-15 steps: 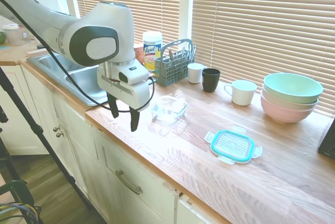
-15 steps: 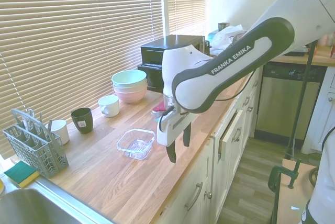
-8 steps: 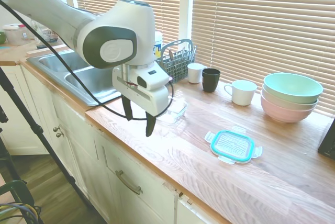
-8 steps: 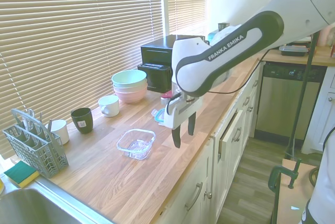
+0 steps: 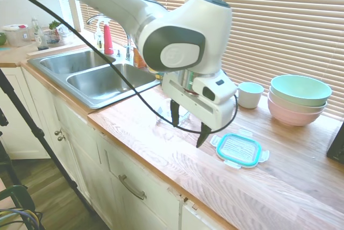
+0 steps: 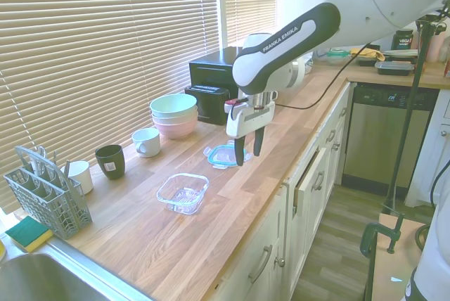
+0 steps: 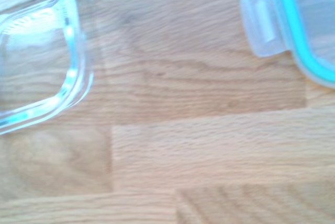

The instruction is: Cover the lid of the food container

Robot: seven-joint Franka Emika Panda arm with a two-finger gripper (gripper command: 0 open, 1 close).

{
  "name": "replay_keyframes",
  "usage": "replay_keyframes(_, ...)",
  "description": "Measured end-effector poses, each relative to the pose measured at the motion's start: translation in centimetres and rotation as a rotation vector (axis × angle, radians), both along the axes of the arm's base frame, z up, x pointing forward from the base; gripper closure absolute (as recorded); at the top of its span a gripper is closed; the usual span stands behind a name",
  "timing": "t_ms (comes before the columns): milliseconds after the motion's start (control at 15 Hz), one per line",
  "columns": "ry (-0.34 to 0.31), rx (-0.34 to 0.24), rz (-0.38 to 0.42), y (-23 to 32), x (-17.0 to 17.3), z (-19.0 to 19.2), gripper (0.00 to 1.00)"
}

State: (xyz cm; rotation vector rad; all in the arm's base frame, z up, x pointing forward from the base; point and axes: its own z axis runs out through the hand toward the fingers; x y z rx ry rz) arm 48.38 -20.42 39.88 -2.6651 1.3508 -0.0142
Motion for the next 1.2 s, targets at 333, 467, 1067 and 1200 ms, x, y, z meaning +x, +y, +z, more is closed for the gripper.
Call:
replay_keyframes(333, -0.020, -0.009, -0.009, -5.5, 3.5, -1.5, 0.00)
replay_keyframes(467, -0.027, -0.011, -0.002, -7.4, 5.0, -2.2, 0.00)
replay_keyframes(1067, -0.032, -0.017, -0.009, -14.6, 8.8, -2.8, 0.00)
replay_keyframes(1200, -0.027, -0.015, -0.013, -15.5, 9.6, -3.2, 0.00)
